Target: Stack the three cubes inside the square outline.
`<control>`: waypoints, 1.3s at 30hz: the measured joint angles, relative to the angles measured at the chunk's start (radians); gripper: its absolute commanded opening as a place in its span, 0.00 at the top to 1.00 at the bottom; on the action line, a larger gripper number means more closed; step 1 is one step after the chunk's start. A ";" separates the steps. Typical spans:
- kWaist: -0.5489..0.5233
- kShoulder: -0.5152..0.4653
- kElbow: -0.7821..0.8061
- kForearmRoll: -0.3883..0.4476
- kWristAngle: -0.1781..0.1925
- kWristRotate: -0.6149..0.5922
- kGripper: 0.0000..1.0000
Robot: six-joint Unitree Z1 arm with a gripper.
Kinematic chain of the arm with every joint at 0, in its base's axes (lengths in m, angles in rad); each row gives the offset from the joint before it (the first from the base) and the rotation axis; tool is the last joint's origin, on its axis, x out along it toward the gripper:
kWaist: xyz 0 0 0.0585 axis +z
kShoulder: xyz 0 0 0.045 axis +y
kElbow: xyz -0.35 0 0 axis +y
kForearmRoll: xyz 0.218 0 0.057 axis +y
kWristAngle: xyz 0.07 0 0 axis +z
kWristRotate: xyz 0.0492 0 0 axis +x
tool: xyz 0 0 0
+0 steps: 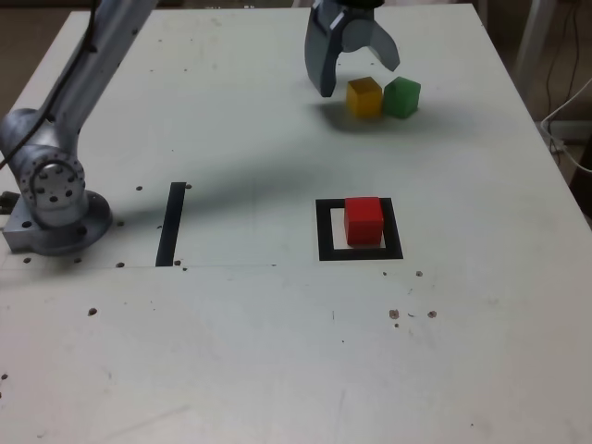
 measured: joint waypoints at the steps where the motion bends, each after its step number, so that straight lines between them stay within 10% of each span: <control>1: 0.005 0.009 -0.010 0.003 0.000 0.001 0.02; 39: 0.016 0.083 -0.064 0.054 -0.041 0.021 0.19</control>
